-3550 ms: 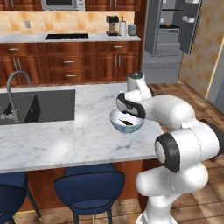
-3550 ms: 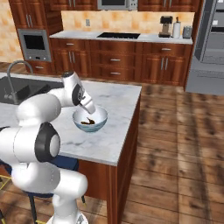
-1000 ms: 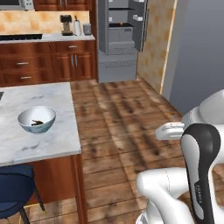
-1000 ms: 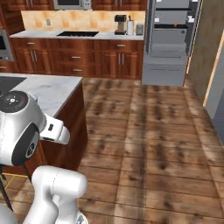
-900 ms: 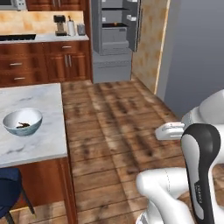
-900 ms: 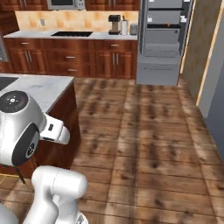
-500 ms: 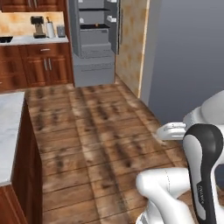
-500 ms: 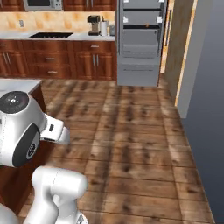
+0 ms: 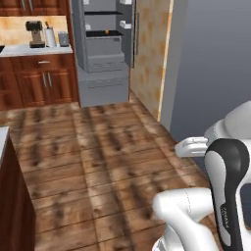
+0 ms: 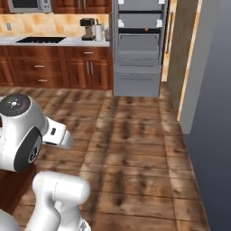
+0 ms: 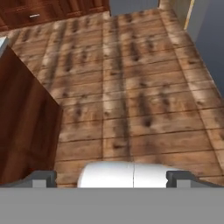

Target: Retrieve the banana and peach from the fridge and place them into the bowl on the dining table.

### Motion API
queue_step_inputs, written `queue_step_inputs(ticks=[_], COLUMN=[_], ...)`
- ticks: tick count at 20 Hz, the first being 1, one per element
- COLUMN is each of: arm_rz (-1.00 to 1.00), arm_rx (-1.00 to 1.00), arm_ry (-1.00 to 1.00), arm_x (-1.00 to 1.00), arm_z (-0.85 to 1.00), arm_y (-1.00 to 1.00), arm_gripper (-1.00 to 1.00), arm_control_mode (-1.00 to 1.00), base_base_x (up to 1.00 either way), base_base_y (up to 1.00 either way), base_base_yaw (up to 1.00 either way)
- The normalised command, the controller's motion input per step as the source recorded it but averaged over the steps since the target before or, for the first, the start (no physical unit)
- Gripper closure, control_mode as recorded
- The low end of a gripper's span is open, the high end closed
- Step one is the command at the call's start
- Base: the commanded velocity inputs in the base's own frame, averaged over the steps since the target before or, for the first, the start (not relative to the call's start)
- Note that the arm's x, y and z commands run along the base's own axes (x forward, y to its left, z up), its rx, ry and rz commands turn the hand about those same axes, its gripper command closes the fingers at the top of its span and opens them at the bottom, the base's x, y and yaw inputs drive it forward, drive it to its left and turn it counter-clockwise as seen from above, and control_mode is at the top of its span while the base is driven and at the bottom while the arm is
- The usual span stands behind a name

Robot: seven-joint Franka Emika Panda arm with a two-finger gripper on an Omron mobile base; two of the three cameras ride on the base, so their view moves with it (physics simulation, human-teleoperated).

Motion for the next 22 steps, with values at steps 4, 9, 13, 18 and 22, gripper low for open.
queue_step_inputs(ticks=[4, 9, 13, 18, 22], arm_rz=[0.00, 0.00, 0.00, 0.00, 0.00], arm_rx=[0.00, 0.00, 0.00, 0.00, 0.00], arm_ry=[0.00, 0.00, 0.00, 0.00, 0.00], arm_x=[0.00, 0.00, 0.00, 0.00, 0.00], arm_z=[0.00, 0.00, 0.00, 0.00, 0.00], arm_y=[0.00, 0.00, 0.00, 0.00, 0.00], arm_gripper=[-1.00, -1.00, -1.00, -1.00, -1.00], arm_control_mode=[1.00, 1.00, 1.00, 1.00, 1.00], base_base_x=[1.00, 1.00, 1.00, 1.00, 1.00], base_base_y=[-0.50, -0.78, -0.60, -0.08, 0.00], base_base_yaw=[0.00, 0.00, 0.00, 0.02, 0.02])
